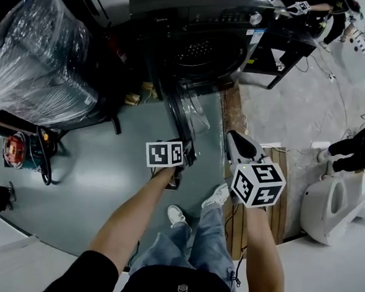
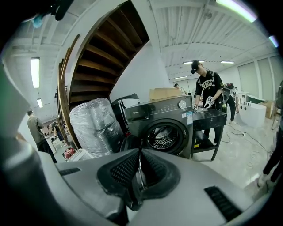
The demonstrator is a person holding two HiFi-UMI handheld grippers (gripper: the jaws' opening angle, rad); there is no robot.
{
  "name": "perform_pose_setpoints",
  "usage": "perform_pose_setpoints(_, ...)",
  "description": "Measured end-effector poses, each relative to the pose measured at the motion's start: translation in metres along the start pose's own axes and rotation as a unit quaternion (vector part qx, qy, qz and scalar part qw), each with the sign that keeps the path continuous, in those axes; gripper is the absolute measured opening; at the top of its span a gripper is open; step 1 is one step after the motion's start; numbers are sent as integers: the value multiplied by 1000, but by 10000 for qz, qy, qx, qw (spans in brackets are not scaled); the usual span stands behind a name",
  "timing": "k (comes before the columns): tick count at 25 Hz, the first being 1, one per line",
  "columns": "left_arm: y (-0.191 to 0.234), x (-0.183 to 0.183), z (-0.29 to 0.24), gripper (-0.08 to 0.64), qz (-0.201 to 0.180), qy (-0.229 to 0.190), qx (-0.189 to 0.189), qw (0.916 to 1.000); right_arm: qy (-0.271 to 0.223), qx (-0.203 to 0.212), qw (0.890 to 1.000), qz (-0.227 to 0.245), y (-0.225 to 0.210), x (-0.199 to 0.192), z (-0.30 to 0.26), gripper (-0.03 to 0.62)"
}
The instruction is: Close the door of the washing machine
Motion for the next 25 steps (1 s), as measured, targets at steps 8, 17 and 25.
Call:
perform_pose_setpoints(8,-39,3,-39,198,434,-71,196,9988,65,1,9999,-93,-54,4,-7,23)
perform_pose_setpoints(17,-85,17,-94,209,889,-150,620,9940,193,79,9996,-201,-122,14,-29,23)
perform_pose_setpoints(25,-112,33,-136,228,1236,-252,794,9888,193,79,9993,-306,-175,23,-46,23)
Point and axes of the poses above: the fingertips, and each gripper's own axes: z backward along the fingers, y to its left, x out of its top, the point moved 5 cm from there along z, backward along the fingers, and after that the axes turned 15 degrees about -y, right-handed, at the moved point
